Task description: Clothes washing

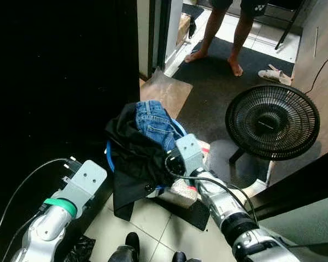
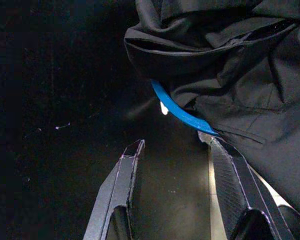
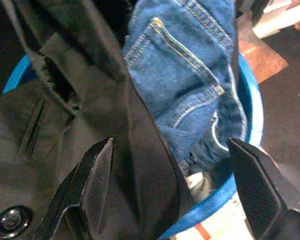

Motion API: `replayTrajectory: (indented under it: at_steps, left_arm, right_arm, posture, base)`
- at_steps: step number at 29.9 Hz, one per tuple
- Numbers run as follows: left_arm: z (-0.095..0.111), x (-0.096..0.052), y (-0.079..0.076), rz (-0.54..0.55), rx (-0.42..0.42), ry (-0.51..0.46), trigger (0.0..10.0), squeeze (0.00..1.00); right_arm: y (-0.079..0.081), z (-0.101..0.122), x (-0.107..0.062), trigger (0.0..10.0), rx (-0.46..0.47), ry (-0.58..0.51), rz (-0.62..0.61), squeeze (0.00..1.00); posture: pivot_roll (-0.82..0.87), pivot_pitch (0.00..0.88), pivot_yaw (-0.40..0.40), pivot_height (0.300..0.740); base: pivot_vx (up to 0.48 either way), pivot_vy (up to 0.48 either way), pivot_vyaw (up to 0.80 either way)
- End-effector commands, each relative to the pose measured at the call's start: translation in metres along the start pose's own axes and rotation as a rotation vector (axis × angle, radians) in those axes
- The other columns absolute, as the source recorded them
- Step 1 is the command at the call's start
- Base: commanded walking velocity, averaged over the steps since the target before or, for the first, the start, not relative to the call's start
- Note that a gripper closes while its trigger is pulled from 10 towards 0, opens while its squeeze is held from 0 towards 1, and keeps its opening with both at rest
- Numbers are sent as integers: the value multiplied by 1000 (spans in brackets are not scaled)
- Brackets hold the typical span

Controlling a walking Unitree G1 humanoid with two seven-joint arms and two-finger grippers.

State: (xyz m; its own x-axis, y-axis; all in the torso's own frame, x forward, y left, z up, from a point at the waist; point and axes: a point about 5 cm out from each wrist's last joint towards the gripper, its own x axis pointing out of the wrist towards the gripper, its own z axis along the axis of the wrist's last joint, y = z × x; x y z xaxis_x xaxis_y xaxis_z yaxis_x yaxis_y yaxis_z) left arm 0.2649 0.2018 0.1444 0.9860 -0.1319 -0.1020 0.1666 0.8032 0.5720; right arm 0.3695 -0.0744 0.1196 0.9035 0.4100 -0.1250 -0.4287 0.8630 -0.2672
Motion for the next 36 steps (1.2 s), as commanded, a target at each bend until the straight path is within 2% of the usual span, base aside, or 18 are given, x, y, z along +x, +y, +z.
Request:
replayTrajectory:
  at_steps: [1,8,10,13,16,21,25,29,31,33,36]
  left_arm:
    - [-5,-4,-3,0,0,24,10000,0]
    - [-7,-8,0,21,1,35,10000,0]
    - [-7,-9,0,28,1,36,10000,0]
    - [-7,-9,0,31,1,37,10000,0]
    - [-7,-13,2,43,0,42,10000,0]
    - [-9,-16,1,48,-1,51,10000,0]
    - [-10,-19,-2,46,-4,58,10000,0]
    - [-11,-19,-2,49,-7,61,10000,0]
    - [-10,-18,-2,47,-10,60,10000,0]
    - [-10,-17,-4,37,-11,58,10000,0]
    - [-9,-10,-12,-10,-3,36,10000,0]
  right_arm:
    - [10,-13,-2,10000,-16,53,39,0]
    - [32,-15,1,10000,-87,69,108,0]
    - [46,-9,4,10000,-27,27,174,0]
    - [51,-6,4,10000,-3,12,203,0]
    - [65,-7,4,10000,17,21,251,0]
    - [69,-13,3,10000,26,56,245,0]
    - [68,-17,3,10000,55,91,207,0]
    - [57,-20,3,10000,63,109,148,0]
    - [44,-25,1,10000,75,125,108,0]
    - [38,-27,0,10000,75,128,94,0]
    - [23,-33,-5,10000,61,135,68,0]
  posture:
    - [208,290,-5,740]
    - [228,284,-16,740]
    - [234,282,-21,740]
    - [236,282,-22,740]
    - [248,289,-30,740]
    - [251,298,-37,740]
    - [250,298,-42,740]
    - [244,298,-44,740]
    - [242,297,-41,740]
    - [229,297,-36,740]
    - [224,298,-34,740]
  base:
    - [0,0,0]
    - [0,0,0]
    - [0,0,0]
    - [0,0,0]
    - [0,0,0]
    - [0,0,0]
    - [0,0,0]
    - [0,0,0]
    - [0,0,0]
    - [0,0,0]
    - [0,0,0]
